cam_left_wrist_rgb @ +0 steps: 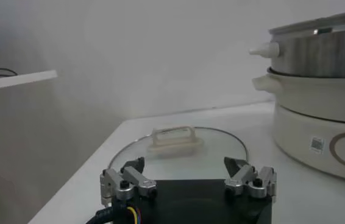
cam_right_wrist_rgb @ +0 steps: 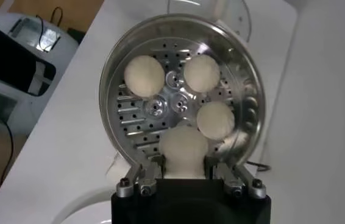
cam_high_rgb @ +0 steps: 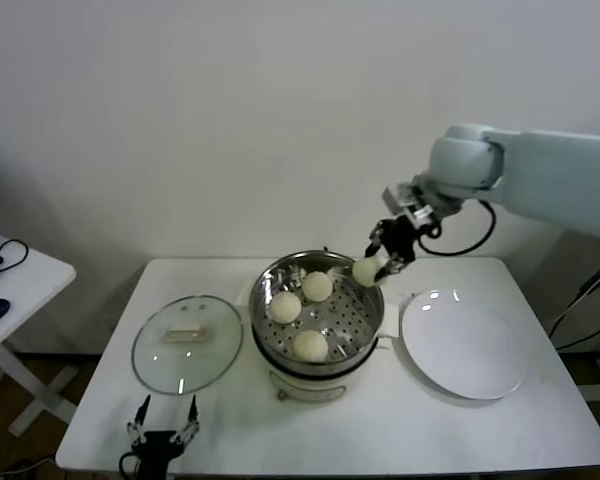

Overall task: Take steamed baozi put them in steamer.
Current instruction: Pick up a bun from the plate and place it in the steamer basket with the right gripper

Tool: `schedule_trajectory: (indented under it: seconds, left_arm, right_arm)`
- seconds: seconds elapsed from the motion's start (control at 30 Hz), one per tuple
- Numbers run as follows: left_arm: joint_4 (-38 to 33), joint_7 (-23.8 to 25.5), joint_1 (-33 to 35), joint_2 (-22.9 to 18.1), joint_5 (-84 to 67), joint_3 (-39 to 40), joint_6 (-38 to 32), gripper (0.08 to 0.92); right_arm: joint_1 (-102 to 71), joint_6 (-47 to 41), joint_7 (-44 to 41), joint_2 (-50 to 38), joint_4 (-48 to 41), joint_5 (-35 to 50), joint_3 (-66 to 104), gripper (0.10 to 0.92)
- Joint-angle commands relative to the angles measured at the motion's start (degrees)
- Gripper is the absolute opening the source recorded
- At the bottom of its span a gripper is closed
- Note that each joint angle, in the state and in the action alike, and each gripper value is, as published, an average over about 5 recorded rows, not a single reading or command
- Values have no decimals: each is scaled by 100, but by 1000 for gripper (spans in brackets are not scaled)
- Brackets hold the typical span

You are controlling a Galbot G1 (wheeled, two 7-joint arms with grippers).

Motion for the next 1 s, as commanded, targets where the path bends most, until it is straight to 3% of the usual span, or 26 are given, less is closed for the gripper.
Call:
schedule_trajectory:
  seconds: [0.03,0.63,0.73,1.0]
  left_arm:
    - [37,0,-25,-16,-6,-37,-1,823]
    - [89,-6,-42,-39,-12,-58,-50,823]
    - [84,-7,-35,-38,-13,-57,-60,823]
    - [41,-2,-5,-23,-20,-74,-64,823]
  right_arm:
    - [-1424,-334,548,414,115,-821,444,458]
    - [-2058,-376,812,552,-297,-1452,686,463]
    - [-2042,-377,845,555,-308,-1447,738,498]
    - [-1105,-283,627,291,-86,-682,428,718]
